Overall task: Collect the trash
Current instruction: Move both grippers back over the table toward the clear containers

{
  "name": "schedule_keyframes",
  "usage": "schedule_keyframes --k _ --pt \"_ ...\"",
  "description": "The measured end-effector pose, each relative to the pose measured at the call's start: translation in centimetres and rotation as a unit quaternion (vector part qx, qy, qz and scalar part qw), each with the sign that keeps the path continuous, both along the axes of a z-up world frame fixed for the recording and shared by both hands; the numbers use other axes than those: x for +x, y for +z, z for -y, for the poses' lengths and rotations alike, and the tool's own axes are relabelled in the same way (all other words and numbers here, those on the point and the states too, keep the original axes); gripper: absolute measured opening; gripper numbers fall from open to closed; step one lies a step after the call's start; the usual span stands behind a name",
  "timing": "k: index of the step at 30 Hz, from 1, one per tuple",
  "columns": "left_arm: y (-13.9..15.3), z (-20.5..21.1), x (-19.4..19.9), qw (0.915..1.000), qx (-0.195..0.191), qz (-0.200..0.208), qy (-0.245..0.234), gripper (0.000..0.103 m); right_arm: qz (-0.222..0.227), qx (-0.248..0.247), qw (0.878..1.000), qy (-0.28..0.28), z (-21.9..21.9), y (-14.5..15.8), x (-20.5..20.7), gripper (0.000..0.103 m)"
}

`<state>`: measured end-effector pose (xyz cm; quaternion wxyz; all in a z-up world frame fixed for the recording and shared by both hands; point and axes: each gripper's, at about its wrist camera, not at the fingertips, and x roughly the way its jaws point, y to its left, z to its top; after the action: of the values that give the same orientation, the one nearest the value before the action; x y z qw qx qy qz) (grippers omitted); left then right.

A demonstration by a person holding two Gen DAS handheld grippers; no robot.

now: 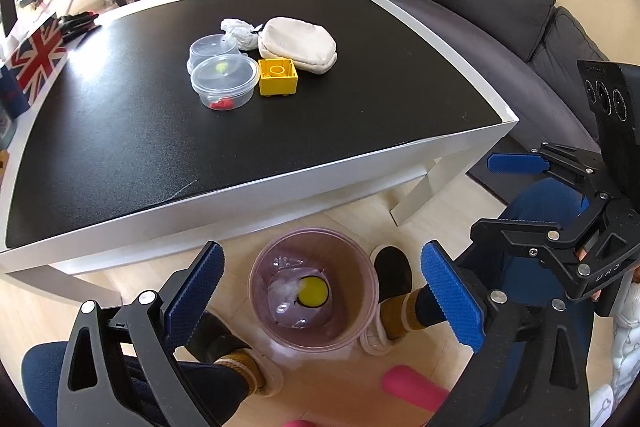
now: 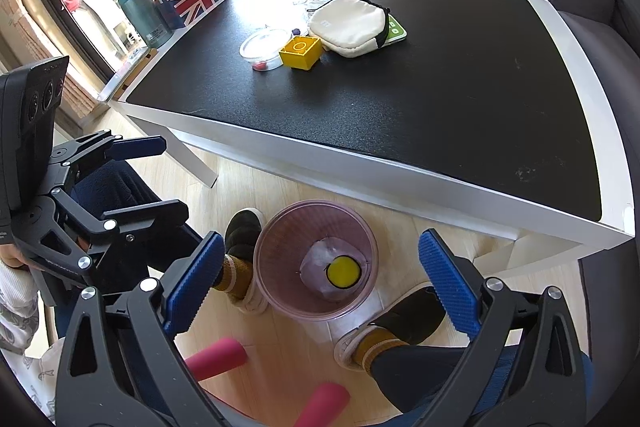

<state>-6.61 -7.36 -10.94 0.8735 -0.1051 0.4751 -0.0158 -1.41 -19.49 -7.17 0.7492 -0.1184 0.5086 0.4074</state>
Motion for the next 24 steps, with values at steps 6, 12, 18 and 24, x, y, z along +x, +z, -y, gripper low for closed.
schedule_keyframes --k 6,12,18,24 --pt "0.4 0.0 -0.1 1.0 0.0 0.003 0.001 0.095 0.002 0.0 1.0 -0.001 -0.1 0.1 -0.2 0.097" --pt "1.3 -0.4 -0.4 0.9999 0.0 0.009 0.007 0.095 0.003 0.003 1.0 -0.003 -0.1 0.8 -0.3 0.097" --pt "3.2 -1.1 -0.4 0.9997 0.008 0.02 0.016 0.095 0.01 0.012 1.0 -0.006 -0.2 2.7 0.0 0.097" --pt "5.6 -2.3 0.3 0.9989 0.016 0.035 0.027 0.095 0.023 0.02 1.0 -0.008 -0.6 4.9 1.1 0.097"
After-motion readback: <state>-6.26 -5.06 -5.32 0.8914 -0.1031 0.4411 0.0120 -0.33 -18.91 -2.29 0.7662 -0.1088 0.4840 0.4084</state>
